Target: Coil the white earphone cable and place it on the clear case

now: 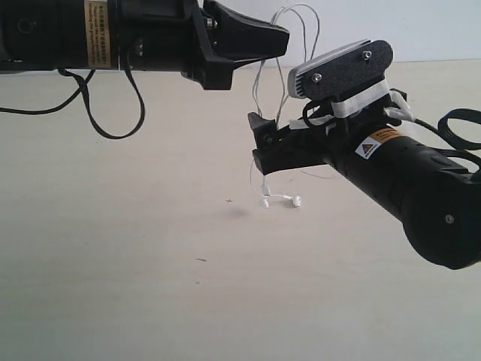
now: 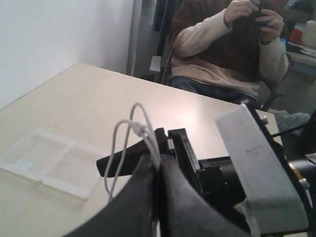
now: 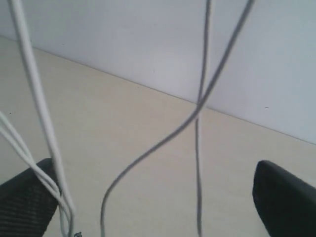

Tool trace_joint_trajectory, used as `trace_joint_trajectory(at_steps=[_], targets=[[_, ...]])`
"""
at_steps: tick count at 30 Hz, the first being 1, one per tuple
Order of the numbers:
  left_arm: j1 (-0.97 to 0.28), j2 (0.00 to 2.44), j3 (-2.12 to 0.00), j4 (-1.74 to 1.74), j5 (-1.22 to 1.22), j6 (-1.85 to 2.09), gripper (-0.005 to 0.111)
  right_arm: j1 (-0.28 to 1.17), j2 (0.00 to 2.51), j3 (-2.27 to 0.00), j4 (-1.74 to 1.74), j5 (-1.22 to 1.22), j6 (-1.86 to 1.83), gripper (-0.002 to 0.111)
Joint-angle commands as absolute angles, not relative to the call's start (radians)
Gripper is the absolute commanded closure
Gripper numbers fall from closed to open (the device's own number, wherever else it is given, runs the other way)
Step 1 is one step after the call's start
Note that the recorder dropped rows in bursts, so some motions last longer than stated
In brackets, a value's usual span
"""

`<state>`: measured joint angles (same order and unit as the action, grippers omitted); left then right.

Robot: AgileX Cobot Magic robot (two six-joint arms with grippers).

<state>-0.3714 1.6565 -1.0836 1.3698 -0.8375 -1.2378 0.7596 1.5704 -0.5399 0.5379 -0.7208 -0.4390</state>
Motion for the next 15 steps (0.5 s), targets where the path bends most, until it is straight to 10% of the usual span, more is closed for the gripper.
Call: trace_joint_trajectory(at_steps=[1,15], targets=[[-0.371,1.647,-1.092,1.393,-0.848,-1.263,0.107,0.756,1.571,-0.546,0.541,-0.746,-0.47,0.003],[-0.371,1.647,-1.092,1.371,-0.848,-1.262,0.107,0.756,1.573,-0.546,0.565,-0.684,-0.468,0.003]])
